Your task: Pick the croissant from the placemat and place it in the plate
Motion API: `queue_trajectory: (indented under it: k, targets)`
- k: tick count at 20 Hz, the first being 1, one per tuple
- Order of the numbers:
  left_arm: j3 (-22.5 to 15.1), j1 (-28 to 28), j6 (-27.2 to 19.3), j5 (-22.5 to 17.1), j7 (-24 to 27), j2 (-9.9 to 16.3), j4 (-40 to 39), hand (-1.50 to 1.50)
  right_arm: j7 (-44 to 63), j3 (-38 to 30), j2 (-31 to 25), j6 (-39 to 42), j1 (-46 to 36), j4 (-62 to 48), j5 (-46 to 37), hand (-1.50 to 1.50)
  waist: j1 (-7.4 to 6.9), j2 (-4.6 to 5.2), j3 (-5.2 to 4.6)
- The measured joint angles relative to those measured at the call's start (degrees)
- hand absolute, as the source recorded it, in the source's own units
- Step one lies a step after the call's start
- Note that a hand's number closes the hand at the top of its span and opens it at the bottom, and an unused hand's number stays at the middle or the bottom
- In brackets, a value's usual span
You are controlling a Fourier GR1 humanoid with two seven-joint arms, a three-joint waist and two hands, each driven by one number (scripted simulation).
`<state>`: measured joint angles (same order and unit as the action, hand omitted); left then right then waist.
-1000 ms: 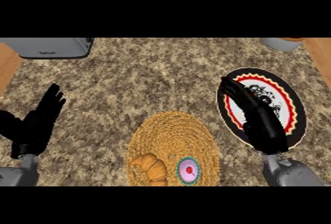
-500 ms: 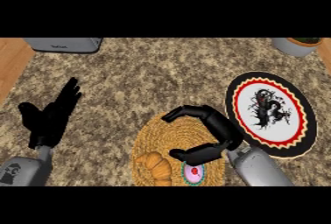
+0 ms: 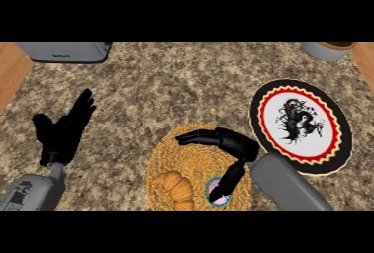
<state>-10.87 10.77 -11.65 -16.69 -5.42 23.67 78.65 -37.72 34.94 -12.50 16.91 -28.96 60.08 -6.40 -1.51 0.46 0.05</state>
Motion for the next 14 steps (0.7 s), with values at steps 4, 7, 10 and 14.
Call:
queue_trajectory:
  k: [4,7,10,14]
  targets:
    - [1.63,0.01,1.13,0.31,-0.18,0.01,-0.98,0.0,-0.15,0.81,1.26,0.14,-2.64,-2.13,-5.17,-1.5,0.71,-0.29,-0.05]
    - [2.24,-0.52,1.08,1.25,-0.41,-0.56,-0.28,0.0,1.07,0.27,0.7,1.68,-3.71,-1.17,-7.72,-1.5,0.99,-0.43,-0.06]
    - [3.18,-0.62,1.96,1.62,-0.21,-0.55,-0.85,0.0,4.53,1.59,1.3,2.79,-3.78,0.57,-10.81,-1.5,1.25,-0.51,-0.07]
    - [3.9,-0.56,2.31,2.1,-0.27,-1.26,-0.98,0.0,9.36,3.43,2.34,4.86,-4.85,2.24,-14.77,-1.5,1.33,-0.56,-0.08]
